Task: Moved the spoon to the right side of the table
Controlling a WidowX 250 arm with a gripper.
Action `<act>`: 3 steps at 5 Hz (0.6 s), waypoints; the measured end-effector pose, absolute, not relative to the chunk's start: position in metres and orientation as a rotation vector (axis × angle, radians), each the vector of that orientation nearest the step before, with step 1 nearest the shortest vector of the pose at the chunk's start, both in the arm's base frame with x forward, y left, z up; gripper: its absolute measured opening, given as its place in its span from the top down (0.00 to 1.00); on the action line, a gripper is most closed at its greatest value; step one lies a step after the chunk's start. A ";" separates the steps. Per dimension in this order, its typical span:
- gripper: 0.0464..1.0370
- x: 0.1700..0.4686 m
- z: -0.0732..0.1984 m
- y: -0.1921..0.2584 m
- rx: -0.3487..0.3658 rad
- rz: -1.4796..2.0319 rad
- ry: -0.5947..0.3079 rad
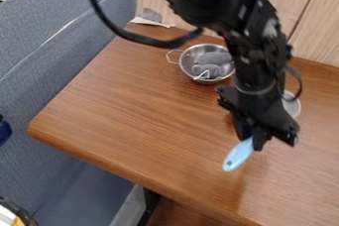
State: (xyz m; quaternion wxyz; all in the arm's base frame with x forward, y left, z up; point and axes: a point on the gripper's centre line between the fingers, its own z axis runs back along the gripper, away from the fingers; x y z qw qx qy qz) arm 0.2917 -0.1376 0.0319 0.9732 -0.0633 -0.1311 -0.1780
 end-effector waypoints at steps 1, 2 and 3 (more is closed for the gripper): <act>0.82 0.292 0.016 -0.141 -0.107 -0.405 -0.228; 0.82 0.293 0.002 -0.132 -0.050 -0.432 -0.198; 0.82 0.298 -0.011 -0.111 -0.002 -0.400 -0.171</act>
